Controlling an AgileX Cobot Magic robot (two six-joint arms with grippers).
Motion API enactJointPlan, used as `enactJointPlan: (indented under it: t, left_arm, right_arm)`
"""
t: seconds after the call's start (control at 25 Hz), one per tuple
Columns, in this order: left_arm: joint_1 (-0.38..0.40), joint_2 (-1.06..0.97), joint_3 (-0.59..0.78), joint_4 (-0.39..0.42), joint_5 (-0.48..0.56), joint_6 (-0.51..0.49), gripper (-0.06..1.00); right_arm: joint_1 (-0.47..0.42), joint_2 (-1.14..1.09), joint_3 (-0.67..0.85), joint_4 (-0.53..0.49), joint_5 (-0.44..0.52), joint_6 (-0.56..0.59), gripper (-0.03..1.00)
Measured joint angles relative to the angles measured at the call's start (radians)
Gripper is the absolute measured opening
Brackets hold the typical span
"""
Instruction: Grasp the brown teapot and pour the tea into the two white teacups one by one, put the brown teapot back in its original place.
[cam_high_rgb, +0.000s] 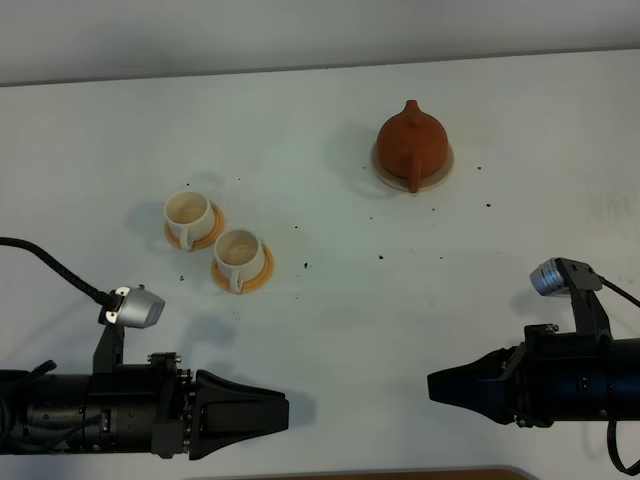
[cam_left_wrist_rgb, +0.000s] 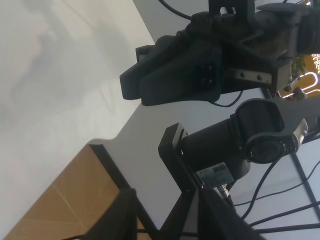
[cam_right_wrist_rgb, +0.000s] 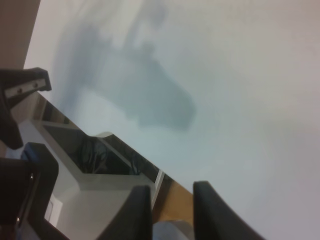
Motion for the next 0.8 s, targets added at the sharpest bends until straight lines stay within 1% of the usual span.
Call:
enactJointPlan:
  t: [0.8]
  left_arm:
    - [0.000,0.000,0.000,0.000,0.000,0.000,0.34]
  right_arm:
    - [0.000,0.000,0.000,0.000,0.000,0.000,0.24]
